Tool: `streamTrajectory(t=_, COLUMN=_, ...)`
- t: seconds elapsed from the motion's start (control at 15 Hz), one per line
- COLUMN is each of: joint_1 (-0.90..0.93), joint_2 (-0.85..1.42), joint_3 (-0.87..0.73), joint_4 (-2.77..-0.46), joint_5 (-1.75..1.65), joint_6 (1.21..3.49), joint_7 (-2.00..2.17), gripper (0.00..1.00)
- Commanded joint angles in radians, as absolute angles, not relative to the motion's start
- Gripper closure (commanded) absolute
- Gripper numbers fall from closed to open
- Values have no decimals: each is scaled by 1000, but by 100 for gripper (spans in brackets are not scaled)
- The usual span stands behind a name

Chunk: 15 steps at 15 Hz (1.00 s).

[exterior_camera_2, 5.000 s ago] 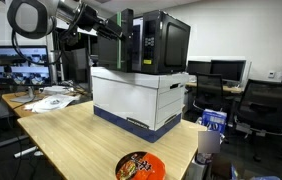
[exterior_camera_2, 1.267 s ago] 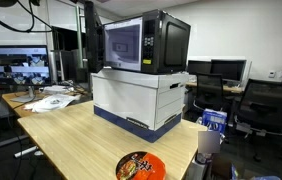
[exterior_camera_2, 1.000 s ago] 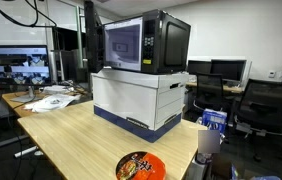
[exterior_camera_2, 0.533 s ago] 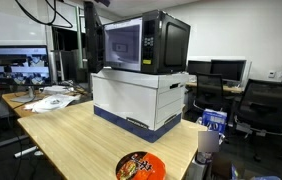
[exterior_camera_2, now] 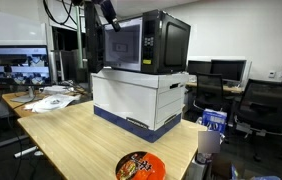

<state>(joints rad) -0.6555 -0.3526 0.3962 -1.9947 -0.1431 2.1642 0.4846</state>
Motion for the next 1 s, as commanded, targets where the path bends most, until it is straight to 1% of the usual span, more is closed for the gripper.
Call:
streamTrajectory(t=0.0, joint_1=-434, joint_2=-235, joint_3=222, joint_4=-1852, joint_5=-110, joint_6=1975, joint_7=413, gripper=98)
streamTrajectory(t=0.07, joint_1=-372, joint_2=-215, joint_3=170, joint_4=-1820, joint_5=-96, joint_6=1916, joint_7=396, gripper=100)
streamTrajectory(t=0.33, joint_1=-224, joint_2=-146, joint_3=31, joint_4=-1692, joint_5=-16, joint_6=1662, joint_7=309, gripper=100)
streamTrajectory(t=0.67, joint_1=-156, joint_2=-77, joint_3=-43, joint_4=-1560, joint_5=45, joint_6=1351, joint_7=210, gripper=100)
streamTrajectory(t=0.8, joint_1=-141, joint_2=-67, joint_3=-57, joint_4=-1531, joint_5=67, joint_6=1273, joint_7=170, gripper=100)
streamTrajectory(t=0.93, joint_1=-129, joint_2=-82, joint_3=-64, joint_4=-1534, joint_5=90, joint_6=1255, joint_7=138, gripper=100)
